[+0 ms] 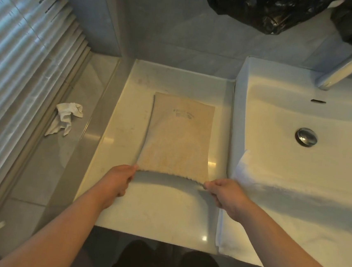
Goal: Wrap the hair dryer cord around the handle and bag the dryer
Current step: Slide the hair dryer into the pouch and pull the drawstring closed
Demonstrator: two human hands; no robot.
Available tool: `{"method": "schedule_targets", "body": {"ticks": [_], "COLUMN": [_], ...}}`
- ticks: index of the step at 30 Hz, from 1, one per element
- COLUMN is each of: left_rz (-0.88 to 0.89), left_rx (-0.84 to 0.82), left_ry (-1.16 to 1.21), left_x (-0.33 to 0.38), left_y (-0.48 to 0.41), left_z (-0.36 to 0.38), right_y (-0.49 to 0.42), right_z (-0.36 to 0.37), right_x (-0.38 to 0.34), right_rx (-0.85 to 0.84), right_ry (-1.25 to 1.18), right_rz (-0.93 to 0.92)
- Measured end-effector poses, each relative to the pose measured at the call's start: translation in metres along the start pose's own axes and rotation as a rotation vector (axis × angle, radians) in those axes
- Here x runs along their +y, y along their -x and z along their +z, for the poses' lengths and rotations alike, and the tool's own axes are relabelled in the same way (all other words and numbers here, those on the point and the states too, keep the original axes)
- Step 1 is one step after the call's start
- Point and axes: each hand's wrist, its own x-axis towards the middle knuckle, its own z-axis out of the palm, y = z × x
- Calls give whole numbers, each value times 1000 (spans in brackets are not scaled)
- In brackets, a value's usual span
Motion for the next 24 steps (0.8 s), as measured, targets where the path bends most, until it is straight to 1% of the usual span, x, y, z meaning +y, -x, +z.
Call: {"method": "schedule_targets", "body": {"ticks": [2, 5, 9, 11, 13, 15, 16, 17, 18, 19, 20, 21, 22, 23, 24], "left_rz": [10, 43, 48, 42, 69, 153, 232, 339, 431, 474, 457, 403, 345, 309, 288], "left_rx": [64, 164, 366, 417, 463, 574, 601, 600, 552, 461, 351, 247, 156, 95, 61], "left_ry": [28, -33, -162, -354, -604, -856, -964, -1005, -976, -882, -767, -670, -589, -548, -529], "left_x": [-1, -4, -15, -23, -32, -34, -34, -34, -33, -31, -29, -28, -28, -29, -29], "left_y": [1, 7, 19, 25, 32, 42, 44, 45, 43, 44, 44, 44, 44, 44, 44], "left_z": [-4, -5, -8, -9, -6, 4, 9, 15, 20, 26, 32, 37, 42, 44, 46], "right_y": [7, 15, 23, 26, 25, 24, 27, 28, 31, 32, 33, 32, 30, 24, 19], "right_z": [-8, -16, -31, -39, -41, -36, -32, -25, -18, -10, 0, 10, 19, 27, 32], "right_x": [1, 10, 32, 43, 50, 50, 47, 44, 40, 34, 27, 22, 16, 13, 9], "right_rx": [67, 160, 252, 295, 262, 196, 205, 245, 285, 303, 279, 208, 107, 16, -35], "right_ry": [54, 176, 473, 564, 670, 846, 942, 1053, 1149, 1189, 1162, 1041, 869, 700, 566], "right_rz": [-51, -125, -204, -228, -226, -208, -221, -273, -356, -444, -500, -492, -425, -318, -221]}}
